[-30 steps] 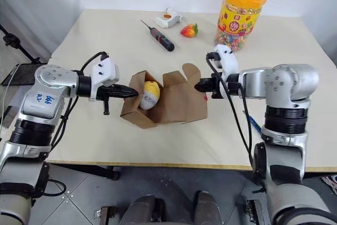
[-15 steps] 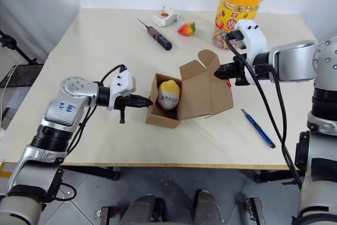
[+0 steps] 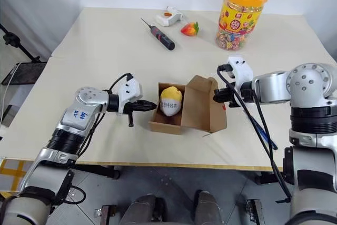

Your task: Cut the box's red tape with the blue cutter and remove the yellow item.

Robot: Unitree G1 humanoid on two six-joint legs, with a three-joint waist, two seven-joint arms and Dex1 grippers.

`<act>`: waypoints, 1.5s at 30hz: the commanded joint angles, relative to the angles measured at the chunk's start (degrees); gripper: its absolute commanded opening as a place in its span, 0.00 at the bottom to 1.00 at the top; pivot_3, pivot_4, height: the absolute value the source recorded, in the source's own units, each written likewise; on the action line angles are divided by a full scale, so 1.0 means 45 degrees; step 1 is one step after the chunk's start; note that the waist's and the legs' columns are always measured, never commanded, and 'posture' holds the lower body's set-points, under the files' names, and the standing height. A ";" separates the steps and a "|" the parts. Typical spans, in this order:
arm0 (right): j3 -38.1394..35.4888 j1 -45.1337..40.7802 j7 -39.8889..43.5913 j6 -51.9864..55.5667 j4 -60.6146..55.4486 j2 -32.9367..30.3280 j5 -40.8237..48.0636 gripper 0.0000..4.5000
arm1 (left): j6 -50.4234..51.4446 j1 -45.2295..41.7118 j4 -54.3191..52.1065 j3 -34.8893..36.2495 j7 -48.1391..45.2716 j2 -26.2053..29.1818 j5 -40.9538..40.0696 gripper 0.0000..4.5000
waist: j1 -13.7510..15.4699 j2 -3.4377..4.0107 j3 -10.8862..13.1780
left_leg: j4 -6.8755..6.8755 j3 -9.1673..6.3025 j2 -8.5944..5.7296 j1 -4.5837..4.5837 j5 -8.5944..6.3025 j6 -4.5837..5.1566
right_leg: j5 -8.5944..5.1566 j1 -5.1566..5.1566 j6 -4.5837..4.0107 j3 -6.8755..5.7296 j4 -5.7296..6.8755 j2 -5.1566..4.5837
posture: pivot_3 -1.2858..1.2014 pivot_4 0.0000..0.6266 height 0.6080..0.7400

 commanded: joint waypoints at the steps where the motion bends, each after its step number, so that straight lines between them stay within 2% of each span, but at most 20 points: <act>1: -0.0155 0.0033 0.0666 -0.0195 -0.0872 0.0131 -0.0786 0.01 | -0.0419 -0.0003 0.0223 -0.0250 0.0038 -0.0220 0.0136 0.00 | -0.0007 0.0000 0.0000 | 0.0001 -0.0003 0.0000 -0.0005 0.0000 0.0001 | 0.0000 -0.0002 0.0000 -0.0004 -0.0001 0.0000 | 0.52 0.24 1.00; 8: 0.0542 0.0307 0.2133 -0.1046 -0.1507 0.0296 -0.2649 0.01 | -0.0730 -0.0073 0.0569 -0.0293 0.0130 -0.0440 0.0264 0.00 | -0.0008 0.0000 0.0000 | 0.0003 -0.0006 0.0002 -0.0006 0.0001 0.0001 | 0.0000 -0.0002 0.0000 -0.0011 -0.0002 0.0001 | 0.52 0.24 1.00; 9: 0.0698 0.0322 0.2415 -0.1191 -0.1689 0.0237 -0.2854 0.05 | -0.0786 -0.0119 0.0604 -0.0264 0.0227 -0.0466 0.0296 0.00 | -0.0004 0.0000 0.0000 | 0.0003 -0.0009 0.0002 -0.0007 0.0001 0.0000 | 0.0000 -0.0002 0.0000 -0.0013 -0.0001 0.0001 | 0.52 0.24 1.00; 11: 0.1011 0.0334 0.3141 -0.1357 -0.2182 -0.0002 -0.3099 0.14 | -0.0856 -0.0202 0.0643 -0.0147 0.0355 -0.0509 0.0243 0.00 | -0.0013 0.0000 0.0000 | 0.0006 -0.0014 0.0002 -0.0010 0.0001 0.0000 | 0.0000 -0.0002 0.0000 -0.0017 -0.0001 0.0001 | 0.52 0.24 1.00; 14: 0.1139 0.0286 0.3763 -0.1339 -0.2611 -0.0122 -0.3463 0.36 | -0.0596 -0.0257 0.0473 0.0223 0.0446 -0.0483 -0.0094 0.13 | -0.0006 0.0000 0.0000 | 0.0010 -0.0023 0.0002 -0.0016 0.0001 0.0001 | 0.0000 -0.0002 0.0000 -0.0023 -0.0002 0.0001 | 0.52 0.24 1.00; 22: 0.1361 -0.0077 0.4739 -0.1233 -0.3070 -0.0261 -0.4511 0.99 | 0.0562 -0.0793 -0.0662 0.1695 -0.0762 0.0998 -0.1605 0.68 | -0.0051 0.0001 0.0001 | 0.0013 -0.0029 0.0007 -0.0025 0.0001 0.0000 | 0.0000 -0.0010 0.0000 -0.0037 -0.0001 0.0002 | 0.52 0.24 1.00; 24: 0.1454 -0.0204 0.4952 -0.1210 -0.3186 -0.0329 -0.4744 1.00 | 0.0798 -0.1528 -0.0882 0.2169 -0.0855 0.1236 -0.2080 0.81 | -0.0018 0.0001 0.0001 | 0.0015 -0.0030 0.0007 -0.0030 0.0001 -0.0001 | 0.0000 -0.0011 0.0000 -0.0040 -0.0004 0.0003 | 0.52 0.24 1.00; 27: 0.1548 -0.0368 0.5247 -0.1227 -0.3197 -0.0354 -0.5071 1.00 | 0.0954 -0.2500 -0.1178 0.2188 -0.0894 0.0974 -0.2445 0.99 | 0.0017 0.0001 0.0000 | 0.0036 -0.0062 0.0000 -0.0055 0.0001 0.0000 | 0.0000 -0.0009 0.0001 -0.0054 -0.0007 -0.0001 | 0.52 0.24 1.00; 34: 0.1384 -0.0345 0.6071 -0.2042 -0.3708 -0.0656 -0.5602 1.00 | 0.0578 -0.3254 -0.1246 0.0427 -0.1752 -0.0480 -0.2117 0.99 | 0.0008 0.0000 0.0001 | 0.0023 -0.0069 -0.0026 -0.0054 0.0001 0.0000 | 0.0002 -0.0005 0.0005 -0.0065 -0.0005 -0.0002 | 0.52 0.24 1.00; 38: 0.1010 0.0405 0.6928 -0.3092 -0.4622 -0.1840 -0.5905 1.00 | -0.0815 -0.3330 0.0317 -0.1011 -0.2066 -0.0871 -0.0827 0.99 | -0.0011 0.0001 0.0001 | 0.0014 -0.0056 -0.0041 -0.0049 0.0001 -0.0001 | 0.0002 -0.0011 0.0005 -0.0065 -0.0013 0.0011 | 0.52 0.24 1.00; 45: -0.0247 0.1566 0.8129 -0.4093 -0.5490 -0.3850 -0.6123 1.00 | -0.3264 -0.4210 0.3601 -0.2295 -0.1743 -0.1265 0.1271 0.99 | 0.0138 -0.0006 0.0005 | 0.0022 -0.0033 -0.0037 -0.0059 0.0001 0.0000 | 0.0002 -0.0011 0.0005 -0.0060 -0.0044 0.0010 | 0.52 0.24 1.00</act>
